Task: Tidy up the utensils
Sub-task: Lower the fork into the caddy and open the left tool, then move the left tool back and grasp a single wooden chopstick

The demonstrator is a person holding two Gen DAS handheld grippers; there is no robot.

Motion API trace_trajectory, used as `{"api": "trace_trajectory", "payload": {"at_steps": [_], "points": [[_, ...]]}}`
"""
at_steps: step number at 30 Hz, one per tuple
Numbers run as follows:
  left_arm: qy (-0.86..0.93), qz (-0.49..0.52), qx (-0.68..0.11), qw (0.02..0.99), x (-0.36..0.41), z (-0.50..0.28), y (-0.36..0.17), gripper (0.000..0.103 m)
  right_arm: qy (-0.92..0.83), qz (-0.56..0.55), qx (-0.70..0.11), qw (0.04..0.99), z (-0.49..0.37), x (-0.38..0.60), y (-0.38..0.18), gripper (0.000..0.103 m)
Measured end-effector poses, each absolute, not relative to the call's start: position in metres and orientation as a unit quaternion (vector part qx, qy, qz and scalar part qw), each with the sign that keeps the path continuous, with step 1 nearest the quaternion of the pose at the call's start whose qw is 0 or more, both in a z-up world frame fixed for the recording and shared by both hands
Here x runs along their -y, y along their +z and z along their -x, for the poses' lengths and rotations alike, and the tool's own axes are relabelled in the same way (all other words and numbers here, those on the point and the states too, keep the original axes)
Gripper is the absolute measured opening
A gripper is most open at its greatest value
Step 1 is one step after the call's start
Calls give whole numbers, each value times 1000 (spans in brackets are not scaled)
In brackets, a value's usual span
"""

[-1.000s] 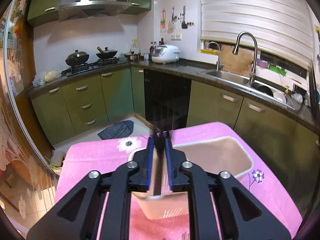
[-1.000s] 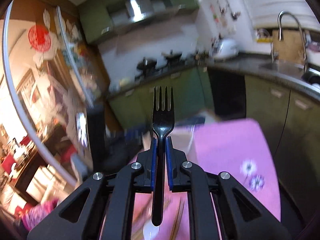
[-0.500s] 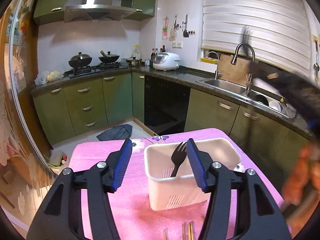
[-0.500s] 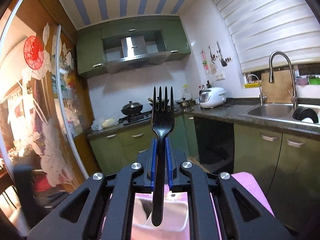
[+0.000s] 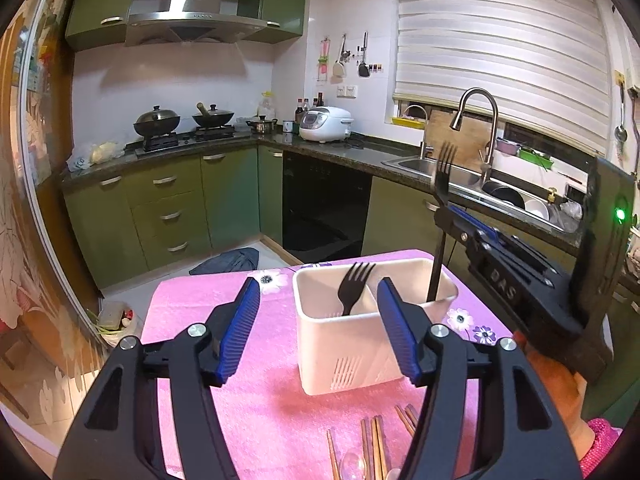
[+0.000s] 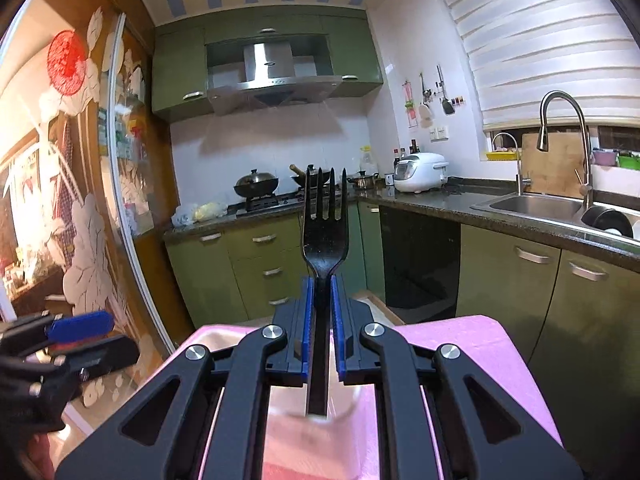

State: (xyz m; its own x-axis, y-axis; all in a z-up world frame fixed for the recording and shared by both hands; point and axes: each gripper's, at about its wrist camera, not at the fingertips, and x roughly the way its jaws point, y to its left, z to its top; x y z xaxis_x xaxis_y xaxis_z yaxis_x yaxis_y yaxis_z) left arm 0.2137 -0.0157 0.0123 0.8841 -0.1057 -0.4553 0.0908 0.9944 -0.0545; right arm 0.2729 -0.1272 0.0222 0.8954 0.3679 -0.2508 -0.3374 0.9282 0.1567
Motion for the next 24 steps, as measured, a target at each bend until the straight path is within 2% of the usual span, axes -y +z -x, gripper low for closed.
{"api": "trace_trajectory", "payload": {"at_steps": [13,18,24], "points": [[-54,8,-264,963,20,-201,-5,58,181,-6,-174,968,-238,130,-14,11],[-54,6,-274,960,16,-196,-9,60,184,1,-182,966,-230,129,-22,41],[-57,-1,-311,949,15,-188,-28,61,169,4,-188,968,-209,140,-23,41]]}}
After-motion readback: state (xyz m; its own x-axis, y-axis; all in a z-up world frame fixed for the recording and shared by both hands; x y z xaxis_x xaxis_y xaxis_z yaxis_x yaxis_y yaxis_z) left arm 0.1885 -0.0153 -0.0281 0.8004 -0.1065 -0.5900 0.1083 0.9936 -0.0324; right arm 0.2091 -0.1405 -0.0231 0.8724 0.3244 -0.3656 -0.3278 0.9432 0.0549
